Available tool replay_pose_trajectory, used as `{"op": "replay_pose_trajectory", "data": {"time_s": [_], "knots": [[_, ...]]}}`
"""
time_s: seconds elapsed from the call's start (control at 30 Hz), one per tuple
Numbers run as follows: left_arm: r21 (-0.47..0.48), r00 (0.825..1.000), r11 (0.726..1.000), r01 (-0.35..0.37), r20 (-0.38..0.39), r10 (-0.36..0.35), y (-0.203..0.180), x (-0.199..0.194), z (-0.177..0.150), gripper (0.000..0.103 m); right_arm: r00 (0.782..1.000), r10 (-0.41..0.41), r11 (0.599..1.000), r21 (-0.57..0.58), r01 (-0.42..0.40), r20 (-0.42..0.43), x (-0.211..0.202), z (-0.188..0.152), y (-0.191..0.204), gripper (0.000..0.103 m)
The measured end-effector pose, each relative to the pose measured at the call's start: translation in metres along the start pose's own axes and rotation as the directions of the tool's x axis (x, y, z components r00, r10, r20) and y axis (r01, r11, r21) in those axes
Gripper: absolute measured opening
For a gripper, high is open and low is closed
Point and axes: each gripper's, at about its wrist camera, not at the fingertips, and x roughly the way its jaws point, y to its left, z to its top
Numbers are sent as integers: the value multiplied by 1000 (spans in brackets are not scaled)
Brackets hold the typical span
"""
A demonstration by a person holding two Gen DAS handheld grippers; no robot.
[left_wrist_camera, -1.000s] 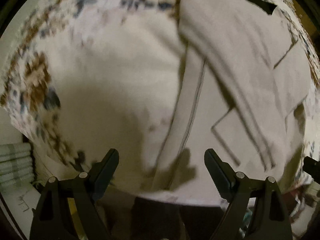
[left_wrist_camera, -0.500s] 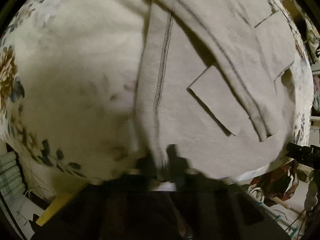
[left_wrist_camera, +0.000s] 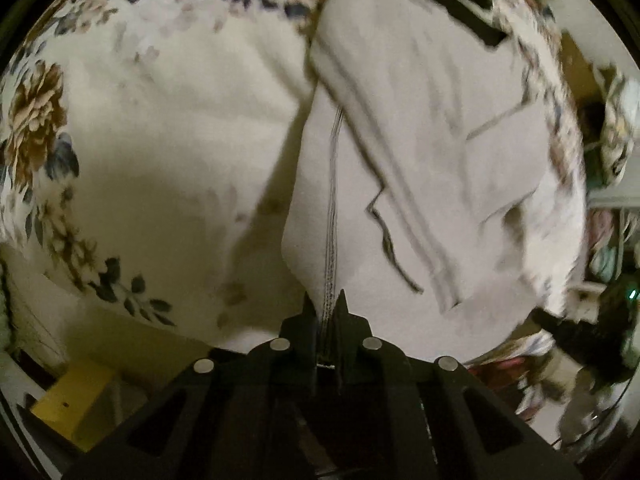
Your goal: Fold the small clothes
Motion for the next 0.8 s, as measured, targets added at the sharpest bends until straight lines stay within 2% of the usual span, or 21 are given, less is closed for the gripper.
{"op": "replay_pose_trajectory", "data": {"time_s": [0.07,0.1,0.17,0.33,0.4,0.43,0.47,0.53,0.57,0.7,0.8], "knots": [[-26,999,999,26,22,-26,2,-11,7,4,999,42,999,-13,-42,15,-14,15,15,3],[-45,998,998,49,39,-47,2,-16,22,4,998,62,998,-17,-61,22,-18,25,22,3],[-68,995,995,68,76,-63,-4,-12,34,4,994,100,995,-10,-100,47,-26,52,32,3],[-91,970,988,129,219,-106,-19,-12,113,8,977,134,990,23,-139,165,-37,132,51,4],[-127,957,974,189,244,-154,-14,-13,133,13,973,148,985,62,-161,178,-37,154,47,12],[-142,945,965,222,275,-177,-9,-17,137,17,975,136,987,65,-149,178,-37,159,48,28],[-148,940,963,226,292,-176,-5,-18,137,21,973,126,989,55,-139,192,-40,161,49,44],[-147,935,966,213,317,-158,-2,-19,136,49,972,85,996,17,-91,218,-44,158,52,52],[-143,936,969,199,321,-145,0,-19,134,53,974,49,999,-1,-50,220,-43,156,53,52],[-46,962,997,63,269,-49,-9,-3,122,54,981,-12,999,-33,18,192,-34,152,44,52],[37,971,999,1,238,-10,-25,17,122,54,977,-30,995,-82,48,210,-27,157,53,52]]}}
